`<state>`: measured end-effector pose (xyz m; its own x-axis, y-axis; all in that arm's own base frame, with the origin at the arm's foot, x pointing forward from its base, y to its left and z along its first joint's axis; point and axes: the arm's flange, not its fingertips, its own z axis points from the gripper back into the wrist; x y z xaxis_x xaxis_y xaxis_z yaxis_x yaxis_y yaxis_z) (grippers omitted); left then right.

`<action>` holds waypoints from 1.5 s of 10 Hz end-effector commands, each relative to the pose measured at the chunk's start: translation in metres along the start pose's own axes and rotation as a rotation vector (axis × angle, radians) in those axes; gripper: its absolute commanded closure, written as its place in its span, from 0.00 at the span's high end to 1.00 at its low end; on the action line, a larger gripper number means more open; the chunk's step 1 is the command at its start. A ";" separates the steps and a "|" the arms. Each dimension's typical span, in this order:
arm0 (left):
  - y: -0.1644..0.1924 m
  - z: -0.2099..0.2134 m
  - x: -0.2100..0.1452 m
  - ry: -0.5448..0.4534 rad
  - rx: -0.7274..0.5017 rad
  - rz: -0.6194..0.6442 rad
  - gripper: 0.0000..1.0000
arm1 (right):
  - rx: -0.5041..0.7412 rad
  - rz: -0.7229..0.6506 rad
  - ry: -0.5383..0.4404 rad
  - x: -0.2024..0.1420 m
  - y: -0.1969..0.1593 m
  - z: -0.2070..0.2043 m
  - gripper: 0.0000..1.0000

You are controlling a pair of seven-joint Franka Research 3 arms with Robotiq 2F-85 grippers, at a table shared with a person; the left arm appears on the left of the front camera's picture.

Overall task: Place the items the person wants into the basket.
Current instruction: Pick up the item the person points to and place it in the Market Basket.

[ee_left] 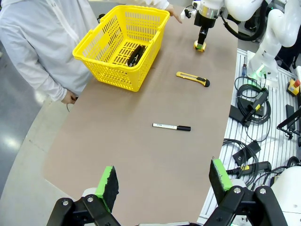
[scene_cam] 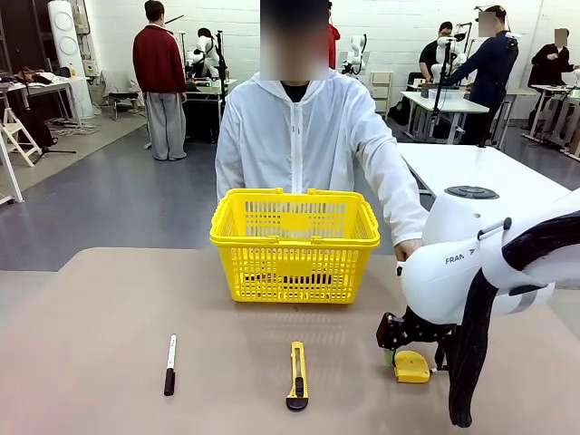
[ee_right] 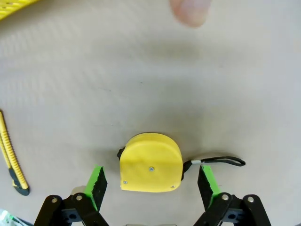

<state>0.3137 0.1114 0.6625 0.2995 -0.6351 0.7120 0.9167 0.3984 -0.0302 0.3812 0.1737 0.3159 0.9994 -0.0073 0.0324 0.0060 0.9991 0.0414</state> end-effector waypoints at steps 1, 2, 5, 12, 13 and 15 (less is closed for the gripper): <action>-0.001 0.002 -0.002 -0.018 -0.006 -0.020 1.00 | -0.017 0.000 -0.005 0.001 0.008 -0.005 1.00; -0.001 0.002 -0.002 -0.018 -0.006 -0.020 1.00 | -0.020 0.007 -0.001 0.001 0.010 -0.007 1.00; -0.001 0.002 -0.002 -0.018 -0.006 -0.020 1.00 | -0.019 0.015 0.013 0.002 0.009 -0.008 1.00; -0.001 0.002 -0.002 -0.018 -0.006 -0.020 1.00 | -0.016 0.101 0.046 0.002 0.006 -0.010 0.31; -0.001 0.002 -0.002 -0.018 -0.006 -0.020 1.00 | -0.014 0.102 0.052 0.002 0.005 -0.010 0.00; -0.001 0.002 -0.002 -0.018 -0.006 -0.020 1.00 | -0.012 0.111 0.062 0.001 0.006 -0.011 0.12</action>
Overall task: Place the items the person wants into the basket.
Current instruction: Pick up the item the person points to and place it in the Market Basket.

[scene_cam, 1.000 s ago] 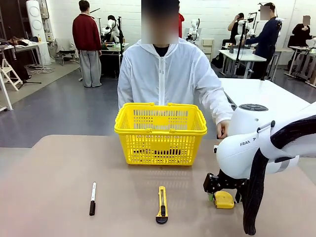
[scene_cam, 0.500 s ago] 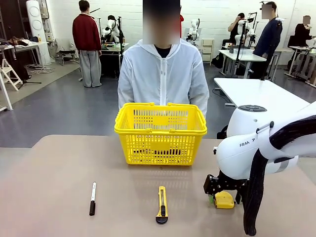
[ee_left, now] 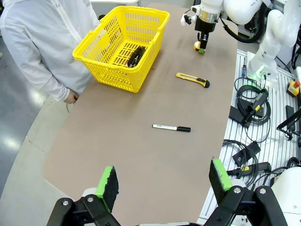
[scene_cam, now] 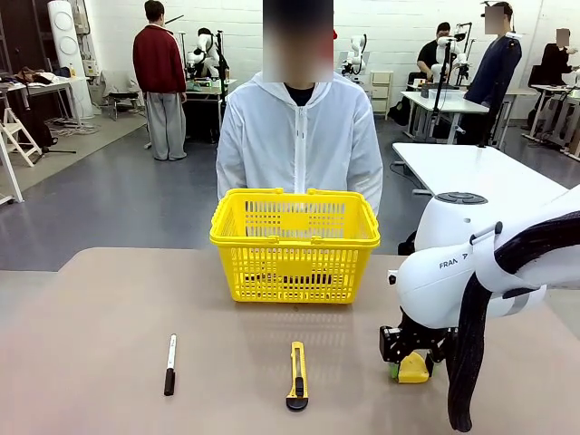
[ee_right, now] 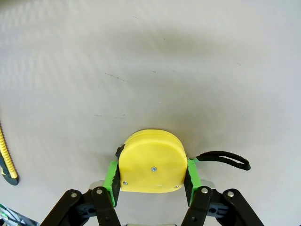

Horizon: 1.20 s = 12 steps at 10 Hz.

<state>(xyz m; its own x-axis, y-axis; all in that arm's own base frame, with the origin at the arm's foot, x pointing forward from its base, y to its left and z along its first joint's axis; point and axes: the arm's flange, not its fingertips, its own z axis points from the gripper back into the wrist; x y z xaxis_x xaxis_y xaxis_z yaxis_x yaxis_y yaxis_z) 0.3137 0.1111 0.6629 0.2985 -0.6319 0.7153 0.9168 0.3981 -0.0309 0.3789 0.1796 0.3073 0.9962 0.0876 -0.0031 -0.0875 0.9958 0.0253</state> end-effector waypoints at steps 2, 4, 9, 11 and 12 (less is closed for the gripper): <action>-0.001 0.002 -0.002 -0.014 -0.006 -0.020 1.00 | 0.003 0.021 0.024 0.004 0.000 -0.001 0.00; -0.001 0.002 -0.002 -0.014 -0.006 -0.020 1.00 | -0.009 0.018 -0.027 -0.005 0.003 0.033 0.00; -0.001 0.002 -0.002 -0.014 -0.006 -0.020 1.00 | -0.134 0.016 -0.177 -0.032 0.038 0.215 0.00; -0.001 0.002 -0.002 -0.014 -0.006 -0.020 1.00 | -0.129 0.000 -0.217 -0.037 0.046 0.242 0.00; -0.001 0.002 -0.002 -0.014 -0.006 -0.020 1.00 | -0.156 -0.040 -0.223 -0.037 0.044 0.243 0.00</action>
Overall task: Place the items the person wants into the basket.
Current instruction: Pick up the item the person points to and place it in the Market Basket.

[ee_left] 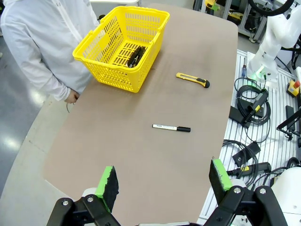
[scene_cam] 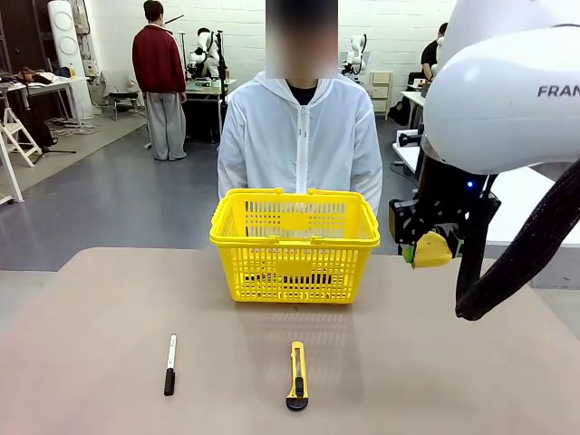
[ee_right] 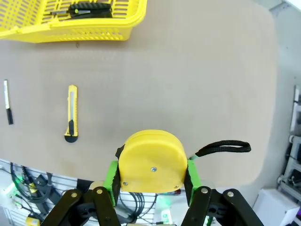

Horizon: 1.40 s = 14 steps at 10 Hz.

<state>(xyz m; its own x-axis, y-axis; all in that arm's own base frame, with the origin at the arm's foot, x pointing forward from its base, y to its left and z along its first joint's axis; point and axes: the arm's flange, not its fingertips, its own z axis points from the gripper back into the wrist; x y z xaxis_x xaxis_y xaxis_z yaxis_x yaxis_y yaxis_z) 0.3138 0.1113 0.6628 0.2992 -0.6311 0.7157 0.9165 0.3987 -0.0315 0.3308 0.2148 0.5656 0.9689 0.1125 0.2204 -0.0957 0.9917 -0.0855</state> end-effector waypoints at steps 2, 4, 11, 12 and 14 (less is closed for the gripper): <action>-0.001 0.002 -0.002 -0.013 -0.006 -0.021 1.00 | 0.005 0.017 0.010 -0.002 -0.002 -0.005 0.00; -0.001 0.002 -0.002 -0.013 -0.006 -0.021 1.00 | 0.005 0.017 0.010 -0.002 -0.002 -0.005 0.00; -0.001 0.002 -0.002 -0.013 -0.006 -0.021 1.00 | 0.174 0.349 0.035 0.195 0.027 -0.005 0.66; -0.001 0.002 -0.002 -0.013 -0.006 -0.021 1.00 | 0.220 0.384 0.038 0.224 0.039 -0.026 0.66; -0.001 0.002 -0.002 -0.013 -0.006 -0.021 1.00 | 0.236 0.453 0.075 0.263 0.070 -0.083 0.66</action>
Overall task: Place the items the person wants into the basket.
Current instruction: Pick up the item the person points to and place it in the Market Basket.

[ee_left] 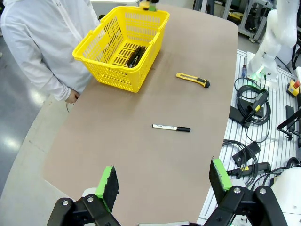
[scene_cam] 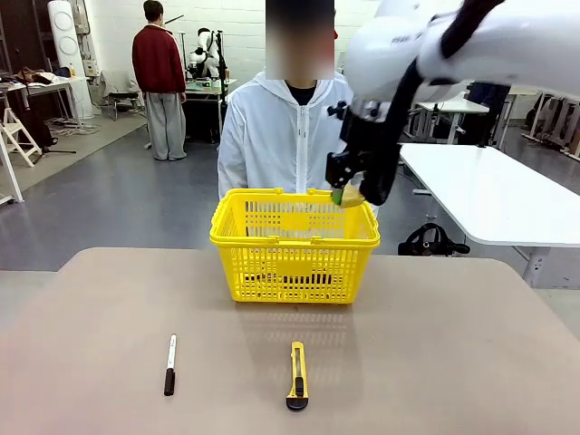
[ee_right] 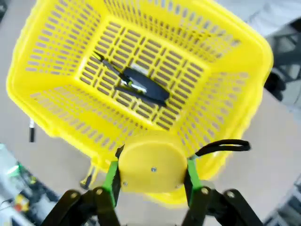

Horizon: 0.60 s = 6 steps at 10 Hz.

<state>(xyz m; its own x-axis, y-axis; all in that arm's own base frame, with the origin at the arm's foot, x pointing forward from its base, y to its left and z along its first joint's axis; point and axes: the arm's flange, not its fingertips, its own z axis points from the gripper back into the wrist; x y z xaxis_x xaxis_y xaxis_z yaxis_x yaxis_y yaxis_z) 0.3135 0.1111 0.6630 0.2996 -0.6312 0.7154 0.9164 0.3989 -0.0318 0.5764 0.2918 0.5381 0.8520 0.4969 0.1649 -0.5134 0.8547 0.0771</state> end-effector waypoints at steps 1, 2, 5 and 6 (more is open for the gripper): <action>0.000 0.002 -0.002 -0.013 -0.006 -0.022 1.00 | -0.002 0.063 0.038 0.041 0.004 -0.034 0.66; 0.000 0.002 -0.002 -0.013 -0.006 -0.022 1.00 | -0.008 0.069 0.064 0.048 0.003 -0.057 0.66; 0.000 0.002 -0.002 -0.013 -0.006 -0.022 1.00 | -0.014 0.087 0.119 0.052 0.007 -0.095 0.66; 0.000 0.002 -0.002 -0.013 -0.006 -0.022 1.00 | -0.015 0.100 0.116 0.052 0.010 -0.095 0.66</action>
<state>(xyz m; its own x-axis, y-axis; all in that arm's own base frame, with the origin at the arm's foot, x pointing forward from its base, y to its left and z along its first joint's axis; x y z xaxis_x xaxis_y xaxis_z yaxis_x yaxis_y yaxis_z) 0.3134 0.1114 0.6630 0.3006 -0.6309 0.7152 0.9159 0.4001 -0.0321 0.6207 0.3397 0.4412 0.8207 0.5679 0.0628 -0.5713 0.8166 0.0822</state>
